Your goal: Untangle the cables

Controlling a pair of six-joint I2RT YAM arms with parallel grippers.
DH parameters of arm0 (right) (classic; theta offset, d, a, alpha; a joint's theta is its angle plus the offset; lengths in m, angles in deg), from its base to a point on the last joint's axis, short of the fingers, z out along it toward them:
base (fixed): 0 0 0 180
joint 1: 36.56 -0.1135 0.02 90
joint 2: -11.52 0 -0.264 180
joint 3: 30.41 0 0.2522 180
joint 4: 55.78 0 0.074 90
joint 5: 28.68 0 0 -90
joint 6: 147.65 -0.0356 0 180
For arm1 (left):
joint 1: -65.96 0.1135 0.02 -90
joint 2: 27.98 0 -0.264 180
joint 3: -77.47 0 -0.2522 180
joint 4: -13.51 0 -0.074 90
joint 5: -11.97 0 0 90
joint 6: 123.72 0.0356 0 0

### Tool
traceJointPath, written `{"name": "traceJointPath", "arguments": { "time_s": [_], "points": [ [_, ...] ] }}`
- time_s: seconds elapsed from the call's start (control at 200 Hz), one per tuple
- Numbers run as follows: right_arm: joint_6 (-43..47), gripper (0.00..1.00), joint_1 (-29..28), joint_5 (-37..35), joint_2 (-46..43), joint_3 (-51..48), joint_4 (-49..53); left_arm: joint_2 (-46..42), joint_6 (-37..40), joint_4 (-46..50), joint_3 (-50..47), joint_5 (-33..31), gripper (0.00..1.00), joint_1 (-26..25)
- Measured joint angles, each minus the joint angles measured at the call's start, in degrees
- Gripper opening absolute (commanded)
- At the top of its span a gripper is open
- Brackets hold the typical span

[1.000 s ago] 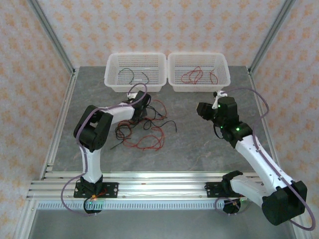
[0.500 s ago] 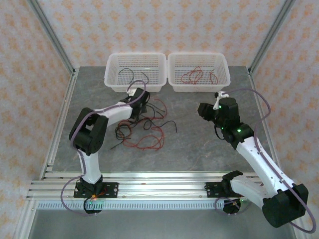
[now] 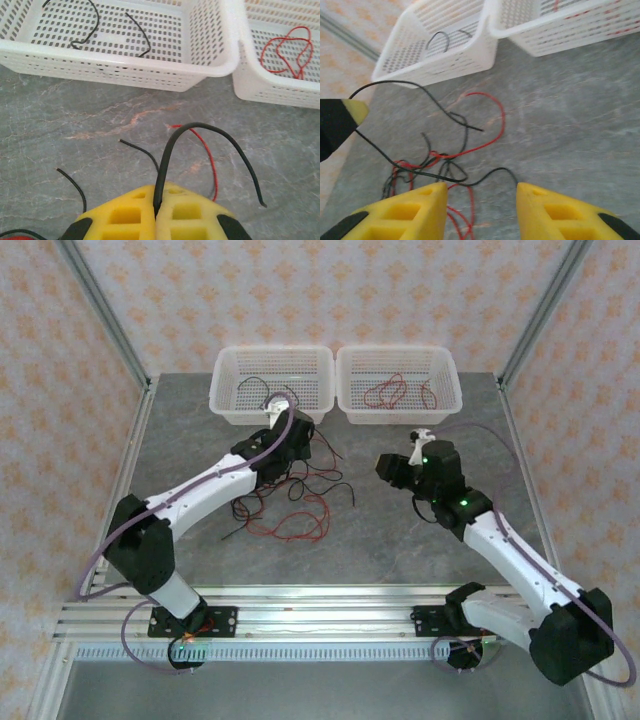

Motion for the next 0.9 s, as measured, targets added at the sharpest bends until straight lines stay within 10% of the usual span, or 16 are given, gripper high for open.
{"name": "traceJointPath", "arguments": {
  "time_s": [0.546,0.901],
  "points": [
    [-9.7,0.4,-7.1,-3.2,4.7,-5.3,-13.9,-3.0,1.6,9.6,13.5,-6.3,0.0,-1.2],
    [-10.6,0.4,-7.1,-5.0,0.6,-7.2,-13.8,11.1,8.8,12.2,33.4,-7.6,0.0,8.5]
  ]
}}
